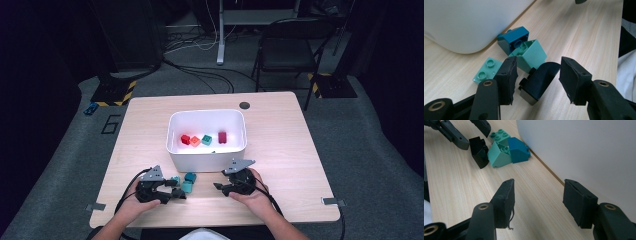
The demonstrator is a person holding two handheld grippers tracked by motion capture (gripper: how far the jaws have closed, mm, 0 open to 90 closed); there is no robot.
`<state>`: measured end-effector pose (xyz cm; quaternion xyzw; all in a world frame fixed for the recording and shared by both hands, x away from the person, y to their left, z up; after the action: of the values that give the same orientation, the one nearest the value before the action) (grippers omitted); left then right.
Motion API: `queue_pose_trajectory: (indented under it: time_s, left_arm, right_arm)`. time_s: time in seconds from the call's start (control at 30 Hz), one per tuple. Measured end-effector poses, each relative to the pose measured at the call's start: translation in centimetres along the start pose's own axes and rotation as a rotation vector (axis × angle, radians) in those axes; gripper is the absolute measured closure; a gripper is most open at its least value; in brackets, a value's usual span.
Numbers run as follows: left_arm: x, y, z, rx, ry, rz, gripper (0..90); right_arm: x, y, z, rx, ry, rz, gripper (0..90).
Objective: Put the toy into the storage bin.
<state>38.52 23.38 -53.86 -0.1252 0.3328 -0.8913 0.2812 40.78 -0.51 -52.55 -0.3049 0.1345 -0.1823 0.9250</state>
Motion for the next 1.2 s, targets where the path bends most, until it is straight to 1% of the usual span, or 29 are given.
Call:
queue_pose_trajectory:
  time_s: [0.03,0.1,0.13,0.17,0.2,0.23,0.27,0.3,0.37,0.43,0.47,0.53,0.63,0.67,0.77,0.83,0.87,0.9,0.93,0.97,1.0,1.03,1.07,1.1,1.13,1.2]
  left_arm:
    - [0.1,0.1,-0.1,-0.006,0.004,-0.001,48.1]
    - [0.3,0.4,-0.2,-0.022,0.021,-0.003,49.1]
    - [0.4,0.5,-0.3,-0.032,0.026,-0.006,50.0]
    - [0.3,0.6,-0.4,-0.034,0.029,0.003,50.7]
    - [0.2,0.6,-0.5,-0.049,0.032,0.0,51.8]
    - [0.2,0.7,-0.6,-0.048,0.028,0.006,52.6]
    - [0.1,0.7,-0.7,-0.057,0.032,0.008,53.9]
    - [0.1,0.8,-0.8,-0.058,0.025,0.01,55.1]
    - [0.1,0.8,-0.9,-0.072,0.028,0.005,56.8]
    - [0.1,0.8,-1.0,-0.073,0.041,0.007,59.9]
    - [0.2,0.8,-1.0,-0.072,0.034,0.003,61.5]
    - [0.2,0.8,-1.0,-0.077,0.043,0.004,63.5]
    - [0.1,0.6,-1.0,-0.084,0.041,0.004,65.3]
    - [0.1,0.5,-0.9,-0.077,0.044,-0.002,65.6]
    - [0.1,0.1,-0.5,-0.058,0.042,0.002,66.1]
    - [0.2,-0.2,-0.2,-0.042,0.034,-0.006,66.2]
    - [0.2,-0.4,-0.1,-0.041,0.033,-0.014,66.2]
    - [0.3,-0.6,0.1,-0.04,0.028,-0.021,66.3]
    - [0.3,-0.7,0.3,-0.027,0.026,-0.017,66.3]
    - [0.3,-0.8,0.4,-0.03,0.03,-0.023,66.3]
    - [0.4,-0.9,0.6,-0.033,0.023,-0.029,66.3]
    - [0.4,-0.9,0.7,-0.038,0.022,-0.027,66.3]
    - [0.4,-0.8,0.8,-0.03,0.015,-0.019,66.3]
    - [0.4,-0.9,0.9,-0.04,0.014,-0.024,66.3]
    - [0.4,-0.9,1.0,-0.039,0.004,-0.028,66.3]
    - [0.3,-1.1,1.3,-0.034,-0.002,-0.024,66.3]
  right_arm:
    - [0.1,0.0,0.0,-0.001,-0.007,-0.001,42.3]
    - [0.1,0.0,0.0,-0.001,-0.006,-0.001,42.3]
    - [0.1,0.0,0.0,0.0,-0.004,-0.001,42.3]
    - [0.1,0.0,0.0,0.0,-0.004,-0.002,42.3]
    - [0.1,0.0,0.0,0.0,-0.003,-0.002,42.3]
    - [0.1,0.0,0.0,0.0,-0.003,-0.002,42.3]
    - [0.1,0.0,0.0,0.0,-0.005,-0.002,42.3]
    - [0.1,0.0,0.0,-0.001,-0.006,-0.001,42.3]
    - [0.1,0.0,0.0,-0.002,-0.006,-0.001,42.3]
    - [0.1,0.0,-0.1,-0.002,-0.007,-0.001,42.2]
    - [0.1,0.0,-0.1,-0.002,-0.005,-0.001,42.2]
    - [0.1,0.0,-0.1,-0.004,0.003,-0.002,42.2]
    - [0.1,0.0,-0.1,-0.004,0.004,-0.006,42.2]
    - [0.1,0.0,-0.1,-0.002,0.004,-0.006,42.2]
    - [0.1,0.1,-0.1,-0.003,0.002,-0.006,42.2]
    - [0.1,0.1,-0.2,-0.004,0.003,-0.006,42.2]
    - [0.2,0.1,-0.2,-0.006,-0.005,-0.003,42.2]
    - [0.2,0.2,-0.2,-0.006,0.0,-0.005,42.2]
    - [0.2,0.2,-0.2,-0.006,0.002,-0.004,42.2]
    - [0.2,0.2,-0.2,-0.006,0.002,-0.005,42.2]
    - [0.2,0.2,-0.2,-0.006,0.004,-0.004,42.2]
    - [0.2,0.2,-0.2,-0.005,0.005,-0.006,42.2]
    - [0.2,0.2,-0.3,-0.006,0.01,-0.006,42.2]
    - [0.2,0.2,-0.3,-0.007,0.01,-0.006,42.2]
    - [0.2,0.2,-0.3,-0.009,0.008,-0.008,42.2]
    - [0.4,0.2,-0.3,-0.009,0.002,-0.008,42.2]
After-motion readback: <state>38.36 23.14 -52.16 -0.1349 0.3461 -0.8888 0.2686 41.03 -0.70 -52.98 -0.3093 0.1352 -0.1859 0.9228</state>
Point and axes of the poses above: each handheld gripper's, and its own axes: y roughly forward along the jaws, z roughly out of its top, x roughly to its right, the point moved 6 cm from there along y, roughly forward along the jaws, and after that the axes turned 9 degrees about z, right-handed, at the moved point
